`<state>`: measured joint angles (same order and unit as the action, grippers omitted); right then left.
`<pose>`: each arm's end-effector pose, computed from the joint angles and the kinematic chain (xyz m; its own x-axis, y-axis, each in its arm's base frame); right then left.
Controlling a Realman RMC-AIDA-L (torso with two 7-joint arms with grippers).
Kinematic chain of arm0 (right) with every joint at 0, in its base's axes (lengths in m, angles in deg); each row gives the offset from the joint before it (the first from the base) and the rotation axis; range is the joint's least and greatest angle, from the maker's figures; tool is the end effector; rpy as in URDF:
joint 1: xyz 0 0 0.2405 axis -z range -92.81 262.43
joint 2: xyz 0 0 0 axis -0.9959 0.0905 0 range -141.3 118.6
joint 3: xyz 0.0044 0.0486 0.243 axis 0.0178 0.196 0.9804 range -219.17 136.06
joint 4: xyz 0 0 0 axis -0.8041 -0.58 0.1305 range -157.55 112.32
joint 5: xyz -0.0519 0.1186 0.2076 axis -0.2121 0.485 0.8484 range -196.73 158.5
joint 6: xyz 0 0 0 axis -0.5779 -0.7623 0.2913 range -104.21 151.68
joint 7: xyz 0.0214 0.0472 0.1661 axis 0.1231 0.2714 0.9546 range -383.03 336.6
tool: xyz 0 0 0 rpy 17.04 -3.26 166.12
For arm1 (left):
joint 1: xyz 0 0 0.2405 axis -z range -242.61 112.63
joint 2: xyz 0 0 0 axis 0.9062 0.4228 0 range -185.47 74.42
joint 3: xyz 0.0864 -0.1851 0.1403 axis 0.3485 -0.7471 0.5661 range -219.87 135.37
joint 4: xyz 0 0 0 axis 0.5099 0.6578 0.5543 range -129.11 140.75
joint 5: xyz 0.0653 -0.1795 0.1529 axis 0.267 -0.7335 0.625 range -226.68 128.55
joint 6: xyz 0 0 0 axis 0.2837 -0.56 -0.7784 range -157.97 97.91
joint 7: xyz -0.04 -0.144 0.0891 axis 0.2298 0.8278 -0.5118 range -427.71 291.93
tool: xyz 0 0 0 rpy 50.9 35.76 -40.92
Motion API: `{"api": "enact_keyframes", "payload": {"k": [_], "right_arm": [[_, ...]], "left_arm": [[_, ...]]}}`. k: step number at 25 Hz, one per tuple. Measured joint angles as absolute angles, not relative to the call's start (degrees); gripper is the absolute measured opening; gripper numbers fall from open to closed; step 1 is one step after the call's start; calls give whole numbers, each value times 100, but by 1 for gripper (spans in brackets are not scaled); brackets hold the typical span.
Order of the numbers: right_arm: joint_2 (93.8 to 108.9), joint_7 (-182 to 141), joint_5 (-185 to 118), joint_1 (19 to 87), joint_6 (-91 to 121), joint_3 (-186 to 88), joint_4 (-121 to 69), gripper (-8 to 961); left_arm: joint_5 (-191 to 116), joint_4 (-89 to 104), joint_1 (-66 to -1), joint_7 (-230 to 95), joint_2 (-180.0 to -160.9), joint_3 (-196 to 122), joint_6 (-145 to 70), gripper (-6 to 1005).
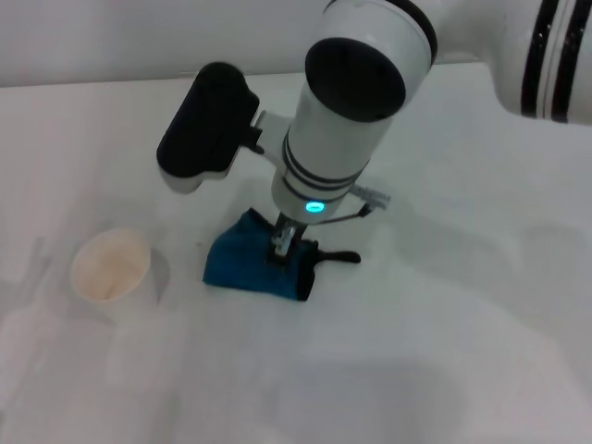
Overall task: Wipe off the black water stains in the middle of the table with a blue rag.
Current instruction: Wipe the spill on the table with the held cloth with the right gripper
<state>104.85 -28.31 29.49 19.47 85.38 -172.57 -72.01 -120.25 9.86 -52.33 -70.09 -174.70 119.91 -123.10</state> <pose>0.1065 0.3816 -0.1823 0.7658 -0.4480 0.4614 -0.2375 -0.8637 -0.4445 -0.3597 0.2641 -0.0092 0.8184 -0.2613 0.5118 0.4966 -0.1267 -0.8587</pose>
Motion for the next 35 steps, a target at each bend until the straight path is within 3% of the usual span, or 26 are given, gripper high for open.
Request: {"api": "enact_keyframes", "payload": {"k": [17,35], "right_arm": [[10485,-2742,1941,2065,8429,-16199,-6126,61],[10484,-2837,3631,2280,8587,-17527,-7860,59]], "left_arm": [[-12062,953,-5240,-7009,-17455,11957,-12267,865],[-12029,942,-5209,-7009,-17444,11991,-12260,866]]}}
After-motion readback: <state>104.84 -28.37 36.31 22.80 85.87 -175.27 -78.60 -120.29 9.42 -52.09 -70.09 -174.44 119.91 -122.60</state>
